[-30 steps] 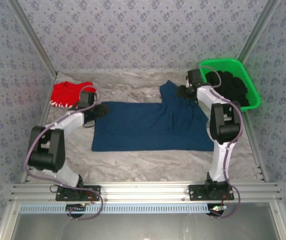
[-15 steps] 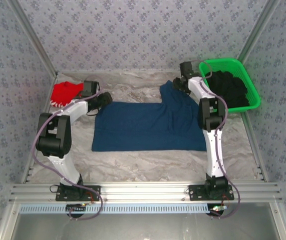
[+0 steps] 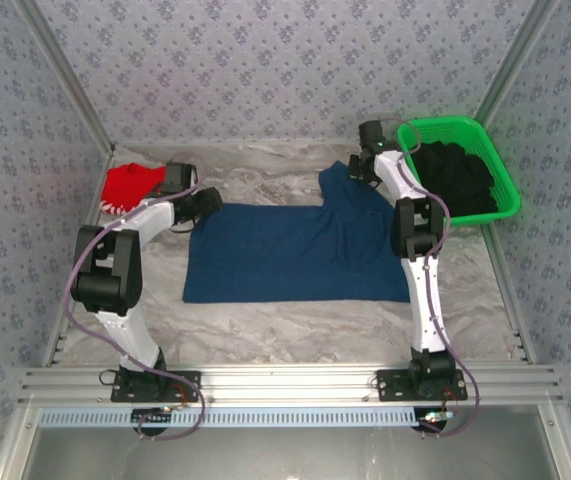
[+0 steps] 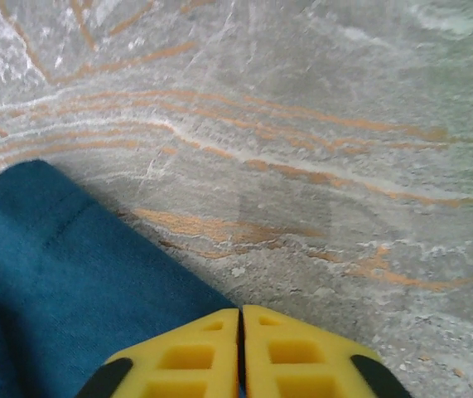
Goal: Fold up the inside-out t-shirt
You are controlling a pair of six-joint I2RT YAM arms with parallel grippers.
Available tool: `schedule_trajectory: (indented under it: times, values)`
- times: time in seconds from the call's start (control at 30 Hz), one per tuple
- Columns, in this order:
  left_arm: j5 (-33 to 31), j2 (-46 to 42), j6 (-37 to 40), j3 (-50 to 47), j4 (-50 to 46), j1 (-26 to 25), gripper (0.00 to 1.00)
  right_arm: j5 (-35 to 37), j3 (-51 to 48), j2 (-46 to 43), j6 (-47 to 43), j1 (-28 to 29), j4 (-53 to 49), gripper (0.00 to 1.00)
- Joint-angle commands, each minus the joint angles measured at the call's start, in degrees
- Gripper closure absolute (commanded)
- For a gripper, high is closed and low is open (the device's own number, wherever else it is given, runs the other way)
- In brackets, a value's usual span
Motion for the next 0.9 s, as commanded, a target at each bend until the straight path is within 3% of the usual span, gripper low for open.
schedule_trajectory:
  times: [0.0,0.2,0.37,0.63,0.87]
  values:
    - [0.4,0.3,1.7,1.0,-1.6,0.5,0.27,4.7,2.8,-1.0,-1.6,-1.6,-2.2,0.92]
    - [0.5,0.9,2.1,1.1,-1.9,0.7,0.27,7.0,0.5,-3.4,-2.1,-2.7,-0.4,0.95]
    - [0.6,1.3,2.3,1.5,-2.1,1.1,0.27,8.2,0.6,-3.5,-2.6,-3.1,-0.4,0.83]
    - [0.7,2.4,2.8,2.0,-2.5,1.3,0.27,-9.0,1.2,-1.7,0.5,-5.1,6.0,0.57]
    - [1.0,2.8,2.9,2.3,-2.4,1.3,0.27,-11.8,6.8,3.3,3.8,-5.3,6.1,0.5]
